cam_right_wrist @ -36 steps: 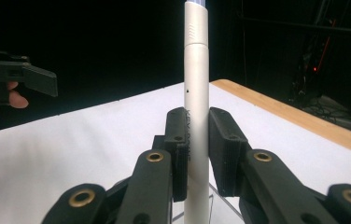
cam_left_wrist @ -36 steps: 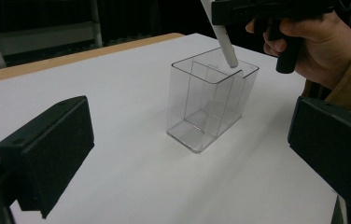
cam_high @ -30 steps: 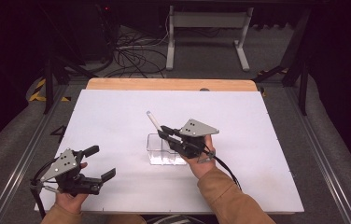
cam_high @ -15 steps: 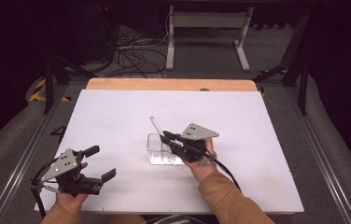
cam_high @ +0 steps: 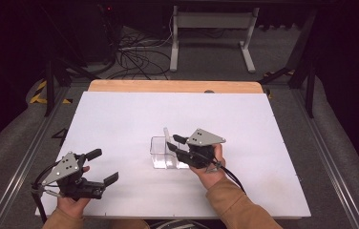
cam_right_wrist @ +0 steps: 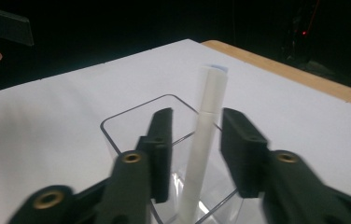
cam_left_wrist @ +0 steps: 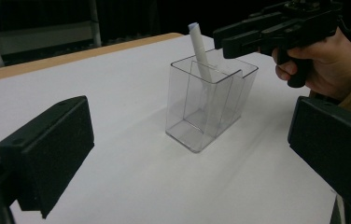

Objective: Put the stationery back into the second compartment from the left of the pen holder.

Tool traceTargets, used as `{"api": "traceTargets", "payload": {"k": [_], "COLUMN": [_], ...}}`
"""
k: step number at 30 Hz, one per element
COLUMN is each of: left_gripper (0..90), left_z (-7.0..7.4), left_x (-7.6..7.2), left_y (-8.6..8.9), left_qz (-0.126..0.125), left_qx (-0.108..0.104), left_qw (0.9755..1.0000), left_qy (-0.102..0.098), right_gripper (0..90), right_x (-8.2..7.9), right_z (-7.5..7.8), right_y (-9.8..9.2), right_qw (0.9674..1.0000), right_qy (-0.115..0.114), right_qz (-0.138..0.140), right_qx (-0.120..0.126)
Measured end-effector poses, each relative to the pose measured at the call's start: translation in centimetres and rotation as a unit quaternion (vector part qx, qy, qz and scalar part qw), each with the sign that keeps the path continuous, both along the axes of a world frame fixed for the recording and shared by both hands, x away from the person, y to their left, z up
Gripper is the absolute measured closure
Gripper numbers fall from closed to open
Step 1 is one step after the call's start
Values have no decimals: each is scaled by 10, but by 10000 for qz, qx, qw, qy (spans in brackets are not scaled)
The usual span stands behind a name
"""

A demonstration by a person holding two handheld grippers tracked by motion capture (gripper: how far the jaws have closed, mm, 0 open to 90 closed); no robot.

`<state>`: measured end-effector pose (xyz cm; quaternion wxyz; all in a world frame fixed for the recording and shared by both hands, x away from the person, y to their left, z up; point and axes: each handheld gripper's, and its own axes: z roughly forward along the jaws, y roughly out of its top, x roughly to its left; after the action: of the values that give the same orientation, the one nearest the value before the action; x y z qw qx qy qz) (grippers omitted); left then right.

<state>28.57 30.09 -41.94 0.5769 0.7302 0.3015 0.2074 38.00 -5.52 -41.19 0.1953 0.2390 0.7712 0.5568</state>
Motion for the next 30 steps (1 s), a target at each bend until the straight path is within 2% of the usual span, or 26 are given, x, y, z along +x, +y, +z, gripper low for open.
{"api": "traceTargets", "payload": {"k": [5,9,15,20,25,30], "left_gripper": [11,10,11,11,10,10], "left_z": [-1,-1,0,0,0,0], "left_x": [0,-1,-1,-1,-1,-2], "left_y": [0,0,-1,-2,-1,-1], "left_qz": [7,19,21,15,23,29], "left_qx": [-22,-43,-52,-24,-40,-55], "left_qw": [10000,10000,10000,10000,10000,10000], "left_qy": [2,18,24,-11,7,14], "right_gripper": [362,239,154,139,110,78], "right_x": [-4,-7,-12,-16,-17,-19], "right_z": [12,26,45,52,56,60], "right_y": [-6,-12,-26,-33,-40,-56], "right_qw": [9998,9996,9991,9988,9991,9993], "right_qy": [-216,-284,-421,-472,-403,-355], "right_qz": [-7,38,74,91,103,41], "right_qx": [51,-18,-72,-49,5,-89]}}
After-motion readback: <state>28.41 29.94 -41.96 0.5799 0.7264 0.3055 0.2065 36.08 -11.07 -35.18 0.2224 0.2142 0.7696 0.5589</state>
